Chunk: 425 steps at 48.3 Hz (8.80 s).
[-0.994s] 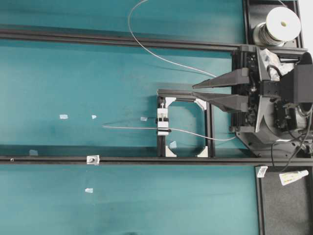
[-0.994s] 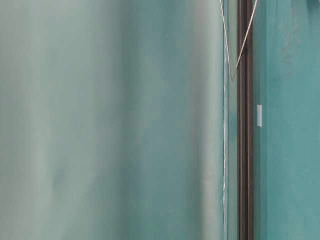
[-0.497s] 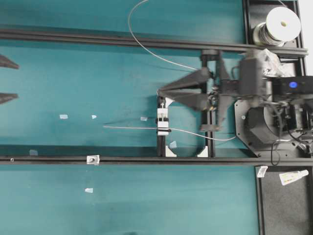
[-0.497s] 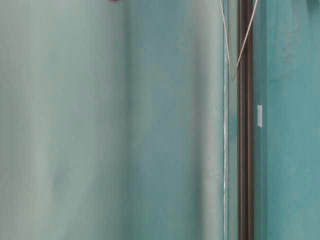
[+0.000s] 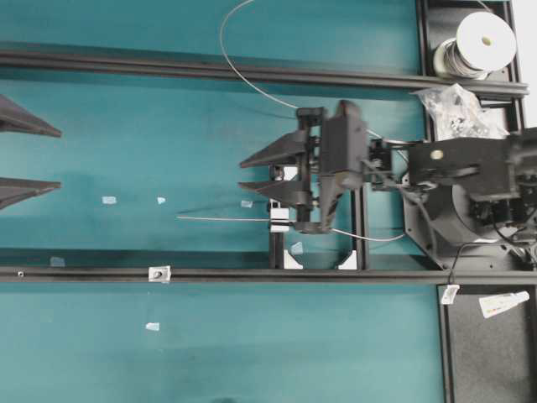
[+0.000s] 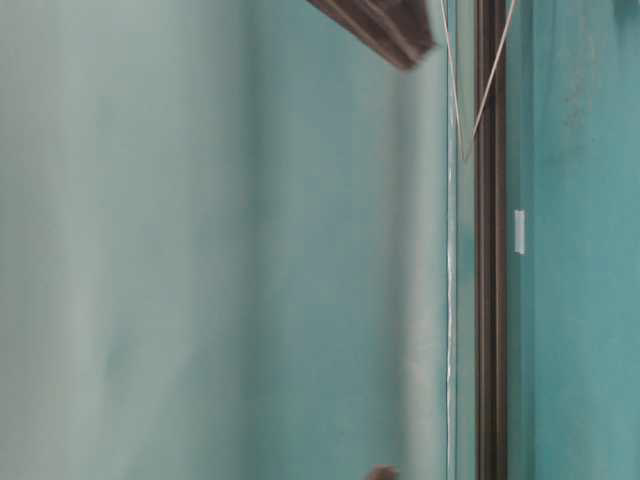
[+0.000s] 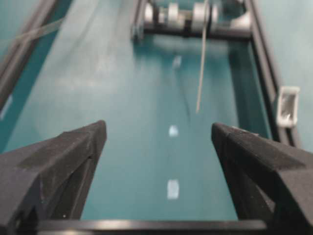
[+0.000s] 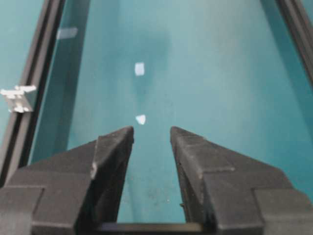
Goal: Insert the wire through the hole in the metal fitting.
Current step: 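Move the right gripper down onto the thin silver wire and close it, then lift the wire with the right gripper, pointing its tip forward, then carry the wire tip with the right gripper toward the white bracket, then push the wire tip through the bracket hole with the right gripper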
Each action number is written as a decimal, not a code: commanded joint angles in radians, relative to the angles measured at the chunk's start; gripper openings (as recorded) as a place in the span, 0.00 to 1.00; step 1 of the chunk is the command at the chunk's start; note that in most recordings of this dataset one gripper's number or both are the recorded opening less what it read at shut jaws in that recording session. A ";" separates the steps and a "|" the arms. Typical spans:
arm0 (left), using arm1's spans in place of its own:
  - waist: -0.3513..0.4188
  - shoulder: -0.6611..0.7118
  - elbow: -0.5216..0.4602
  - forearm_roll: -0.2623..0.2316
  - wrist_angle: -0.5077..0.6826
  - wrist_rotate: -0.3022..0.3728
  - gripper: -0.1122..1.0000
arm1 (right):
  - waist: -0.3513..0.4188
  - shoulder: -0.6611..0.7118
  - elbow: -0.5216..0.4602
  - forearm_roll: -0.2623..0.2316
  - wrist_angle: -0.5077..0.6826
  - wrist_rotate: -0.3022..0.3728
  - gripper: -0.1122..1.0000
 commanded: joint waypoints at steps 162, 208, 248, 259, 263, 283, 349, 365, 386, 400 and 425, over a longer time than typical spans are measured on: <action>-0.043 0.252 -0.058 -0.002 -0.100 -0.006 0.78 | 0.067 0.080 -0.143 -0.008 0.152 -0.034 0.10; -0.225 0.270 -0.089 -0.006 -0.104 -0.069 0.78 | 0.265 0.011 0.048 0.212 -0.115 0.017 0.09; -0.261 0.417 -0.144 -0.006 -0.224 -0.109 0.77 | 0.348 0.316 -0.100 0.299 -0.233 0.015 0.09; -0.264 0.443 -0.156 -0.006 -0.225 -0.109 0.77 | 0.354 0.328 -0.106 0.304 -0.235 0.015 0.10; -0.265 0.445 -0.158 -0.006 -0.224 -0.109 0.77 | 0.356 0.328 -0.106 0.307 -0.235 0.015 0.09; -0.272 0.443 -0.156 -0.006 -0.224 -0.110 0.77 | 0.405 0.379 -0.091 0.416 -0.314 -0.006 0.09; -0.270 0.443 -0.166 -0.008 -0.224 -0.109 0.77 | 0.449 0.469 -0.167 0.522 -0.394 -0.078 0.09; -0.270 0.443 -0.166 -0.006 -0.225 -0.109 0.77 | 0.451 0.479 -0.183 0.523 -0.391 -0.078 0.10; -0.270 0.443 -0.166 -0.006 -0.225 -0.109 0.77 | 0.446 0.480 -0.196 0.523 -0.391 -0.078 0.09; -0.270 0.443 -0.166 -0.006 -0.224 -0.107 0.77 | 0.437 0.503 -0.221 0.523 -0.388 -0.078 0.09; -0.268 0.448 -0.176 -0.006 -0.222 -0.107 0.77 | 0.420 0.529 -0.258 0.523 -0.388 -0.080 0.10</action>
